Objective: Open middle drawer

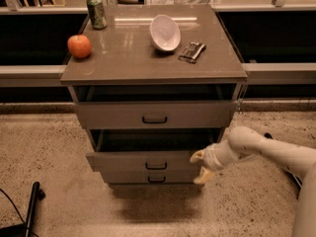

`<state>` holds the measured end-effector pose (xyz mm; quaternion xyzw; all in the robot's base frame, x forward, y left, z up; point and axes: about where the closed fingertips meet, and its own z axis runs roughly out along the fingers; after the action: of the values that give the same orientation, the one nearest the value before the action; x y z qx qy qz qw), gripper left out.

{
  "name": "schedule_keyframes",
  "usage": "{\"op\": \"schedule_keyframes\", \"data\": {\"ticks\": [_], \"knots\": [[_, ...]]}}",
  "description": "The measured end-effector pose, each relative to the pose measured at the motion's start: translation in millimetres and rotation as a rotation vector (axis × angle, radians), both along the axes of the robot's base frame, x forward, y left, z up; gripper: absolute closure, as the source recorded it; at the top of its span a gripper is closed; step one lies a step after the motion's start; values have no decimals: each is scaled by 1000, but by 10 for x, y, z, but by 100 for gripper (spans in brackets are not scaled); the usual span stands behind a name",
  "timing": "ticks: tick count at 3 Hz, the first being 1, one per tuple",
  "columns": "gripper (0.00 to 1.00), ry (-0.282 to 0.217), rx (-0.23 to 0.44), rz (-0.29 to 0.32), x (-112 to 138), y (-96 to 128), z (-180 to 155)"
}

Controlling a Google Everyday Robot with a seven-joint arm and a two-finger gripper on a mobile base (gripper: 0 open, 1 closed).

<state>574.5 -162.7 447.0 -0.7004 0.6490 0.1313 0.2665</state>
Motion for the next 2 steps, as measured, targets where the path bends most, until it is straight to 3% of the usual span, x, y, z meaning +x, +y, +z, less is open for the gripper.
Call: {"op": "schedule_keyframes", "data": {"ticks": [1,2], "knots": [[32,63,-15,37,-513,4,16],[21,103,-12,29,-1009,-75,134]]}}
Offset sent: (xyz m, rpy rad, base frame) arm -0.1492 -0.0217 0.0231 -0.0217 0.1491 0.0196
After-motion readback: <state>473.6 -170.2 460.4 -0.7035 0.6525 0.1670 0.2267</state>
